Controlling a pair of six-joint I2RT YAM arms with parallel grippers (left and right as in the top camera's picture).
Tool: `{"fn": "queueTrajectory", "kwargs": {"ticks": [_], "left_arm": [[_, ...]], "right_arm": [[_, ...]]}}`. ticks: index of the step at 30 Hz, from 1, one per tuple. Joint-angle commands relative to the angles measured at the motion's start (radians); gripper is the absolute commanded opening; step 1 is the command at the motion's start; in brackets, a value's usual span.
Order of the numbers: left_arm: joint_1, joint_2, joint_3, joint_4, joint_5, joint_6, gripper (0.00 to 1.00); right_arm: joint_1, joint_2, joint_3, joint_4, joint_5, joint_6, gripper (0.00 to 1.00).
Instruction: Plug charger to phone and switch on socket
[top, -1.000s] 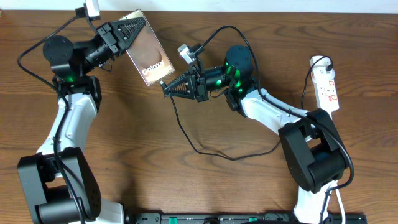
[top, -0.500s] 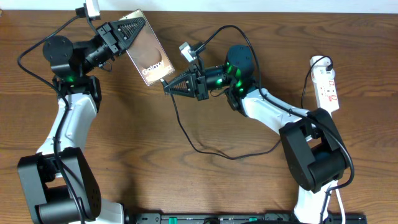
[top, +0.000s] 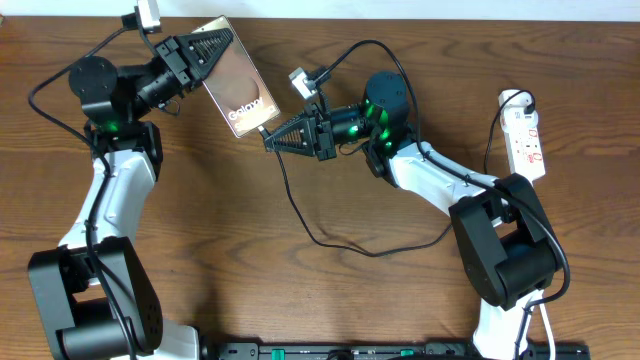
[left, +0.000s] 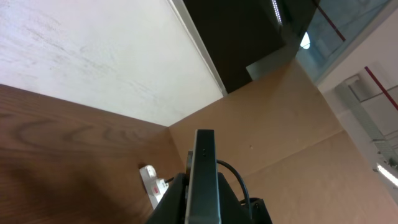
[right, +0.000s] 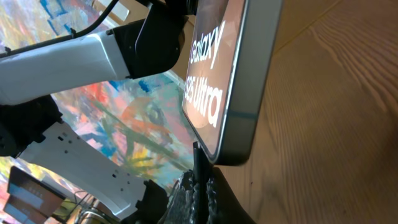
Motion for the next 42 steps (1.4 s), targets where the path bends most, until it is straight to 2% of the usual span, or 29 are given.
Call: {"fn": "queueTrajectory", "kwargs": {"ticks": [1, 7, 20, 39, 40, 41, 42], "left_arm": [[-0.002, -0.019, 0.019, 0.009, 0.033, 0.008, 0.07], [-0.002, -0.019, 0.019, 0.009, 0.033, 0.018, 0.07], [-0.003, -0.019, 0.019, 0.010, 0.055, 0.023, 0.08], [-0.003, -0.019, 0.019, 0.009, 0.077, 0.026, 0.07], [-0.003, -0.019, 0.019, 0.010, 0.077, 0.026, 0.07], [-0.003, -0.019, 0.019, 0.009, 0.077, 0.026, 0.07], [-0.003, -0.019, 0.019, 0.010, 0.077, 0.026, 0.07]], "right_arm": [[-0.010, 0.010, 0.003, 0.014, 0.049, 0.051, 0.01], [-0.003, 0.010, 0.003, 0.071, 0.062, 0.114, 0.01], [0.013, 0.010, 0.003, 0.074, 0.150, 0.181, 0.01], [0.015, 0.010, 0.003, 0.105, 0.198, 0.219, 0.02], [0.015, 0.010, 0.003, 0.105, 0.194, 0.219, 0.15], [0.015, 0.010, 0.003, 0.105, 0.190, 0.218, 0.45], [0.015, 0.010, 0.003, 0.105, 0.187, 0.218, 0.57]]}}
